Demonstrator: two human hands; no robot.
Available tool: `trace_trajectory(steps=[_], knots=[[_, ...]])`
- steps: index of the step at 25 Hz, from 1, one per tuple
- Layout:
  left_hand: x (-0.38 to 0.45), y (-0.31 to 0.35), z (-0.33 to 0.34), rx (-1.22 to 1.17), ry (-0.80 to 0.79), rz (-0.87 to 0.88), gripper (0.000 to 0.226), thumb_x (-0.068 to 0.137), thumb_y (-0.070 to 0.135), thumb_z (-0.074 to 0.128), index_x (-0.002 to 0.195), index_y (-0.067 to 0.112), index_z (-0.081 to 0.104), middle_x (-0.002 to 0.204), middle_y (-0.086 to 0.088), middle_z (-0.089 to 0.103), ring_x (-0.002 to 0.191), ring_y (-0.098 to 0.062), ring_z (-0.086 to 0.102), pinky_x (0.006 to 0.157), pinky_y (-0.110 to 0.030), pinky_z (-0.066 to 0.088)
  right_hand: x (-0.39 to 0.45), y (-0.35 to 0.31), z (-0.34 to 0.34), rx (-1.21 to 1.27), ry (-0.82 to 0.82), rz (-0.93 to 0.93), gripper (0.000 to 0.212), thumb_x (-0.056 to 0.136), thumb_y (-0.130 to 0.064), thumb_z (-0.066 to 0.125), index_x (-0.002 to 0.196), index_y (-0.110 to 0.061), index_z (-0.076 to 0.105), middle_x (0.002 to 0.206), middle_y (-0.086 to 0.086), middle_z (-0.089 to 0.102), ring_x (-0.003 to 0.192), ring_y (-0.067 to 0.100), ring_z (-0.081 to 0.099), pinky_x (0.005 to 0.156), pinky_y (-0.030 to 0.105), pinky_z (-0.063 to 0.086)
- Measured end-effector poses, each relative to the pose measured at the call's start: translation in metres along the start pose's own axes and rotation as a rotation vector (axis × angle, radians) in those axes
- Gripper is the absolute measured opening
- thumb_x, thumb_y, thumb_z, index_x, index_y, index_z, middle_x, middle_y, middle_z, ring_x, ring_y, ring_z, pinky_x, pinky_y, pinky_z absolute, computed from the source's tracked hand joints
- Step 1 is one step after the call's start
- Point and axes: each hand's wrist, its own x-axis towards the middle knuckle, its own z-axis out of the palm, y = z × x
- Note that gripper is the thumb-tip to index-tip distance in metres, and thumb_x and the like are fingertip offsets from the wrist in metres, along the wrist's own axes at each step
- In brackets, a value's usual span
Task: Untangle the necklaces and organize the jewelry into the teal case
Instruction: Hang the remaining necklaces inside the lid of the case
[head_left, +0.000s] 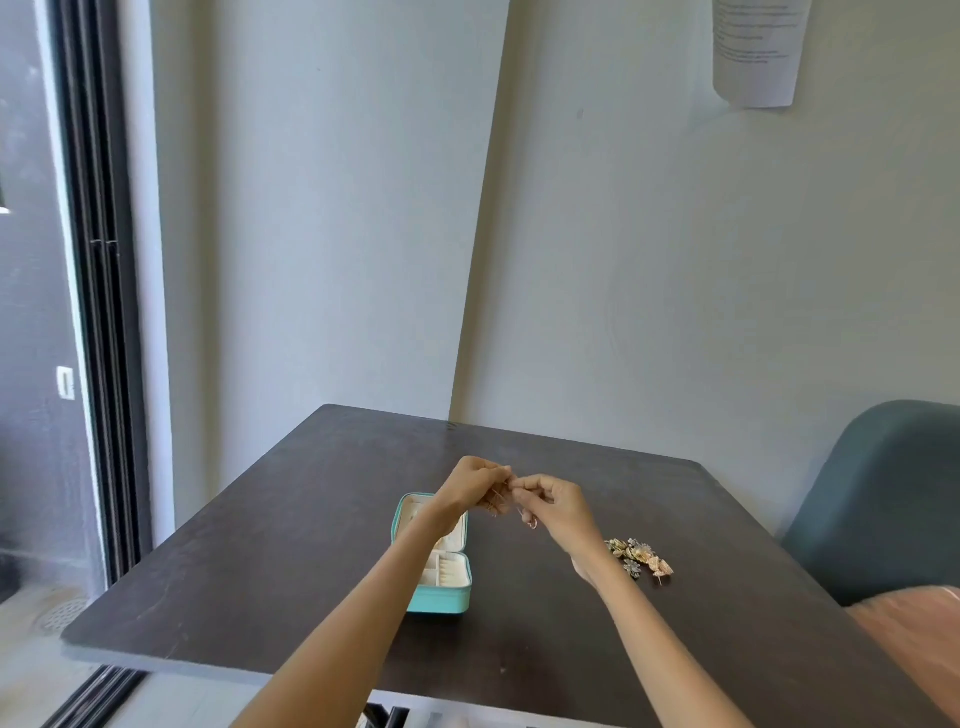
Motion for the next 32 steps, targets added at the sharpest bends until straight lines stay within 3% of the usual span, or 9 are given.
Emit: trace_trajectory(steps=[4,9,13,16,23,27,30,32], knots=[[-0.001,-0.002,0.002,-0.001,-0.012,-0.005,0.031,0.099,0.013,0.042,0.078,0.004,0.063,0.063,-0.009,0.058,0.05,-0.012,0.056,0.055,-0.021,0.048,-0.004,0.0,-0.007,0.101,-0.054,0.072,0.011,0.088,-0.005,0.06,0.096,-0.012,0.056,0.085,0.009,0.072,0.053,0.01,0.054,0.061,0.022,0.047],[-0.003,-0.004,0.004,-0.172,-0.051,-0.027,0.028,0.099,0.012,0.04,0.083,0.005,0.061,0.058,-0.006,0.045,0.044,-0.01,0.054,0.054,-0.022,0.049,-0.012,0.01,-0.003,0.06,-0.181,0.097,0.013,0.088,-0.006,0.06,0.1,-0.01,0.055,0.078,0.004,0.069,0.054,0.011,0.052,0.062,0.023,0.047],[-0.006,-0.001,0.003,-0.125,-0.158,-0.121,0.031,0.101,0.025,0.04,0.087,0.005,0.06,0.053,-0.002,0.042,0.045,-0.011,0.045,0.052,-0.024,0.048,-0.012,0.015,-0.001,0.164,-0.001,0.073,0.009,0.087,-0.007,0.064,0.092,-0.011,0.057,0.078,0.006,0.065,0.056,0.009,0.054,0.064,0.021,0.049],[-0.006,-0.001,0.004,-0.021,-0.181,-0.153,0.041,0.101,0.036,0.036,0.088,0.005,0.059,0.05,-0.003,0.048,0.045,-0.013,0.043,0.051,-0.025,0.044,-0.009,0.015,0.0,0.17,0.047,0.062,0.009,0.087,-0.007,0.064,0.089,-0.012,0.057,0.078,0.006,0.064,0.057,0.009,0.056,0.065,0.022,0.05],[-0.006,0.0,0.01,0.158,-0.138,-0.26,0.058,0.102,0.044,0.023,0.066,0.008,0.051,0.051,-0.006,0.039,0.046,-0.016,0.035,0.049,-0.026,0.033,-0.009,0.016,0.006,0.131,0.096,0.023,0.009,0.087,-0.006,0.063,0.087,-0.013,0.058,0.079,0.003,0.064,0.059,0.007,0.058,0.062,0.019,0.05],[-0.008,-0.002,0.008,-0.086,-0.163,-0.258,0.054,0.101,0.043,0.028,0.061,0.012,0.045,0.054,-0.003,0.035,0.047,-0.014,0.034,0.051,-0.026,0.035,-0.012,0.018,0.007,0.198,0.138,0.111,0.009,0.088,-0.007,0.063,0.094,-0.012,0.059,0.08,0.004,0.062,0.06,0.009,0.056,0.062,0.02,0.049],[-0.009,-0.002,0.005,-0.234,-0.22,-0.208,0.051,0.1,0.043,0.032,0.069,0.01,0.056,0.057,-0.003,0.045,0.047,-0.012,0.042,0.052,-0.024,0.041,-0.021,0.026,0.016,0.375,0.022,0.23,0.017,0.091,-0.004,0.057,0.107,-0.008,0.062,0.08,0.003,0.062,0.064,0.009,0.055,0.064,0.025,0.05],[-0.01,-0.004,0.005,-0.259,-0.257,-0.202,0.049,0.099,0.044,0.035,0.075,0.01,0.06,0.059,-0.003,0.048,0.051,-0.012,0.044,0.052,-0.022,0.043,-0.026,0.027,0.021,0.511,-0.068,0.278,0.019,0.092,-0.002,0.053,0.104,-0.009,0.065,0.077,0.003,0.062,0.062,0.008,0.053,0.059,0.023,0.049]])
